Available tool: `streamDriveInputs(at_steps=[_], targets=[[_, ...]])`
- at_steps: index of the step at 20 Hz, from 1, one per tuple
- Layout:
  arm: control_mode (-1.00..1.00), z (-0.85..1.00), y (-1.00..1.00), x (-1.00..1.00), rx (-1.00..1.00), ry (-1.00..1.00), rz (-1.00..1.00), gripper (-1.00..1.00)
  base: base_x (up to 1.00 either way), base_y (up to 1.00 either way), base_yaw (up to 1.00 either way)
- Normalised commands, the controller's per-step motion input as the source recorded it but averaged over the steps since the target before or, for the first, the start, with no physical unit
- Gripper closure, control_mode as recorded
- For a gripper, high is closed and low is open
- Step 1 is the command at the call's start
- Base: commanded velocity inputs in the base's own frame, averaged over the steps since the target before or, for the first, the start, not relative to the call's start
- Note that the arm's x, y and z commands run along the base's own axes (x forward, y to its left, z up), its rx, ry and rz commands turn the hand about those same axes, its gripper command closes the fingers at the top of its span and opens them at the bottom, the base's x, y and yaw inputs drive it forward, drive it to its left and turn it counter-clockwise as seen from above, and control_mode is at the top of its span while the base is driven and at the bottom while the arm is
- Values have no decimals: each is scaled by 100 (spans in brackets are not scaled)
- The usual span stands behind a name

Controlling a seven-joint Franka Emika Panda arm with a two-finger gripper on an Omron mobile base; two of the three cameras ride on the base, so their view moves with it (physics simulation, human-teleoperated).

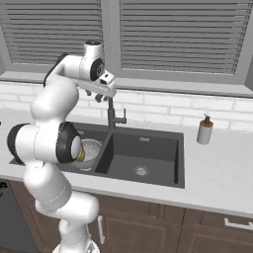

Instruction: Put the colander in the sink, put the banana in the colander, and turn on the sink faucet and pour water over the colander.

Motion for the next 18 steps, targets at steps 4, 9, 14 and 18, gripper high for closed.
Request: streamDriveInputs(at_steps=[4,9,14,18], targets=[[-100,0,0,24,-5,2,3,-100,0,0,0],[-100,0,0,37,-4,7,5,-100,0,0,0],[-100,0,0,49,0,13,7,-100,0,0,0],[-100,-1,0,38,0,15,7,-100,0,0,0]])
